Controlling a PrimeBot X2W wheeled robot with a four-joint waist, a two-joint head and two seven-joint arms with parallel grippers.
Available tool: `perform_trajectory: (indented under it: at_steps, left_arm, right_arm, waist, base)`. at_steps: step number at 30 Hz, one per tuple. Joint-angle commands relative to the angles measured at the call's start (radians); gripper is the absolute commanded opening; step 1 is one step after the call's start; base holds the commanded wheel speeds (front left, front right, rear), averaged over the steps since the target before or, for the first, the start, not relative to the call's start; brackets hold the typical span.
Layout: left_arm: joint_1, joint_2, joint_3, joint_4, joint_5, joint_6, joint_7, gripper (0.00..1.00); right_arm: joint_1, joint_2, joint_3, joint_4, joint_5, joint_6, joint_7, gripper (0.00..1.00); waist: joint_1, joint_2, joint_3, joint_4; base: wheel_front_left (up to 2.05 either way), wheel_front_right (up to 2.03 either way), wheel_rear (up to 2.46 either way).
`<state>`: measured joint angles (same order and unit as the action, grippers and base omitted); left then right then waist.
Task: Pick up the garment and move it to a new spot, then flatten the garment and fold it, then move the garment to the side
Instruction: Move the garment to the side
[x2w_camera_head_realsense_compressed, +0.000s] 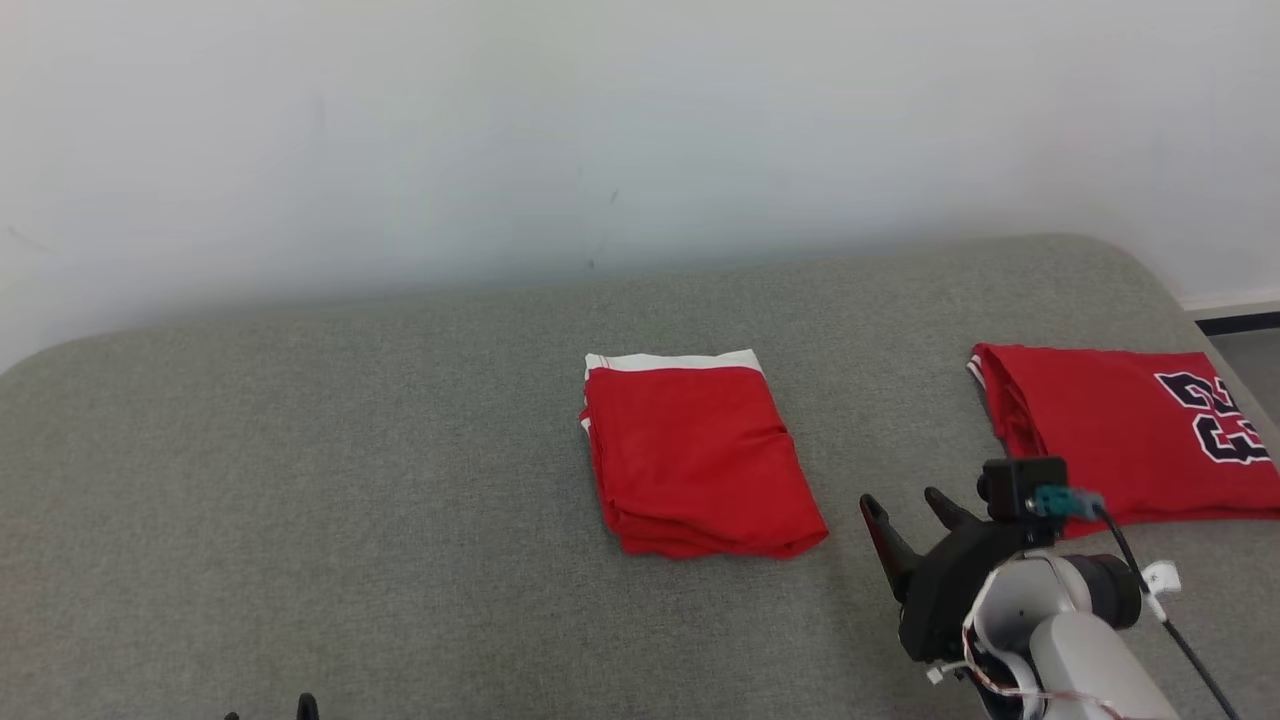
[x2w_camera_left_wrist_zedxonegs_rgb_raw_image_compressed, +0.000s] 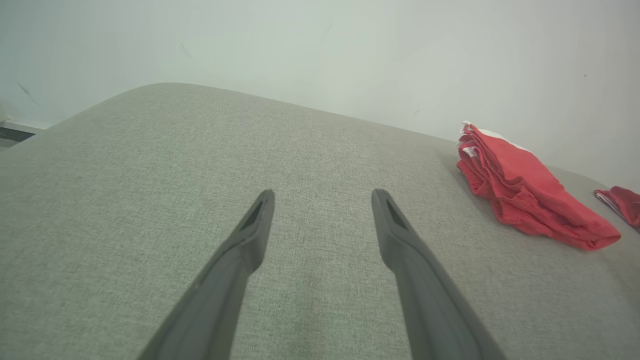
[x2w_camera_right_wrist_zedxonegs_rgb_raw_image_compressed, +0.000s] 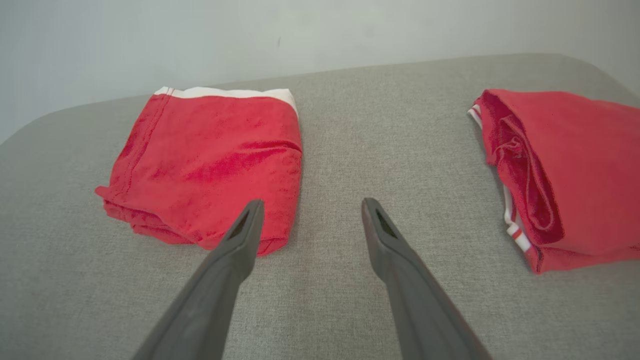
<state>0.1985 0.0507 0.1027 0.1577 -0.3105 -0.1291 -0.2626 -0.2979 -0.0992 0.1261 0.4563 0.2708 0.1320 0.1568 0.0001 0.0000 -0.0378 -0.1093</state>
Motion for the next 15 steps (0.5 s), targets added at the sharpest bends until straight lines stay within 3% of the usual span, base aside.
perform_trajectory:
  at_steps: [1,5,15]
  left_arm:
    - [-0.010,-0.001,-0.010,-0.005,-0.012,0.000,-0.002,1.00]
    - [-0.028,-0.001,-0.033,-0.018,-0.012,-0.001,-0.002,1.00]
    - [-0.091,-0.001,-0.092,-0.049,-0.017,0.001,-0.002,1.00]
  right_arm:
    - [-0.062,-0.019,0.013,0.049,0.037,-0.003,0.153,1.00]
    - [-0.188,-0.049,0.003,0.127,0.088,-0.003,0.367,1.00]
    - [-0.372,-0.094,-0.122,0.253,0.048,-0.003,0.448,1.00]
  waist:
    - [-0.0001,0.0000,0.016,0.020]
    - [-0.0001,0.0000,0.046,0.069]
    - [-0.0001,0.0000,0.186,0.214]
  base:
    - [0.00,0.00,0.00]
    - [0.00,0.00,0.00]
    - [0.00,0.00,0.00]
